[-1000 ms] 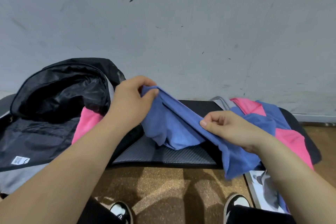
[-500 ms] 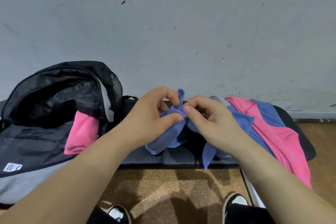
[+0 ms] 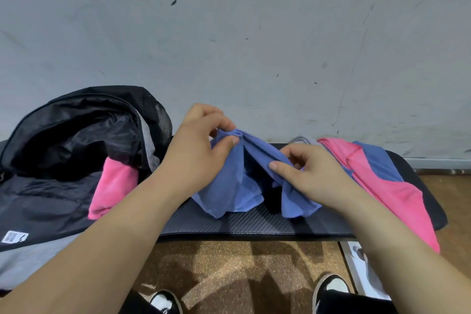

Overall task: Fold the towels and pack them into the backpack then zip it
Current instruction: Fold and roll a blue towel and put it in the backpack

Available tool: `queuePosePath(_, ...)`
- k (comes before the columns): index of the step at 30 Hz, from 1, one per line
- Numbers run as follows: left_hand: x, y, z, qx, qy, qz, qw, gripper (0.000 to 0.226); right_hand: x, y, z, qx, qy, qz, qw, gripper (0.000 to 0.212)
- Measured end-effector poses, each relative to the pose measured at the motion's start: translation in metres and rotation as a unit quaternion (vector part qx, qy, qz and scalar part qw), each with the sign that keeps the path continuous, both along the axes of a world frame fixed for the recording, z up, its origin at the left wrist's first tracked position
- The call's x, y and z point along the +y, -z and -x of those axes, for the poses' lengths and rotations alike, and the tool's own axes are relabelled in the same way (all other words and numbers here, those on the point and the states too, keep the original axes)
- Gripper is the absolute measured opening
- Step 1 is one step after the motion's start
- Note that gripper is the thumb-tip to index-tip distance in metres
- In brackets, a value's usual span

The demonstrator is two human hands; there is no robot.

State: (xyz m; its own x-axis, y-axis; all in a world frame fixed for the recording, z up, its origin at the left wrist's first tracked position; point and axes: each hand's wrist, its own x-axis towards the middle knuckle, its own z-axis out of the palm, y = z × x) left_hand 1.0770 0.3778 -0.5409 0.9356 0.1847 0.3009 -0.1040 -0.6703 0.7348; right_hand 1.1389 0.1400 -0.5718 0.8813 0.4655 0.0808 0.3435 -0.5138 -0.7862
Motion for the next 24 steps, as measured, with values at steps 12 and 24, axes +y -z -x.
queuePosePath(12, 0.029, 0.006, 0.006, 0.069, -0.092, 0.010, 0.993, 0.004, -0.011, -0.006, -0.004, 0.197, 0.081, -0.247, 0.945, 0.055)
queuePosePath(24, 0.023, -0.010, 0.000, 0.001, -0.171, -0.003, 0.985, 0.019, 0.010, -0.026, 0.012, 0.236, 0.201, -0.306, 0.900, 0.019)
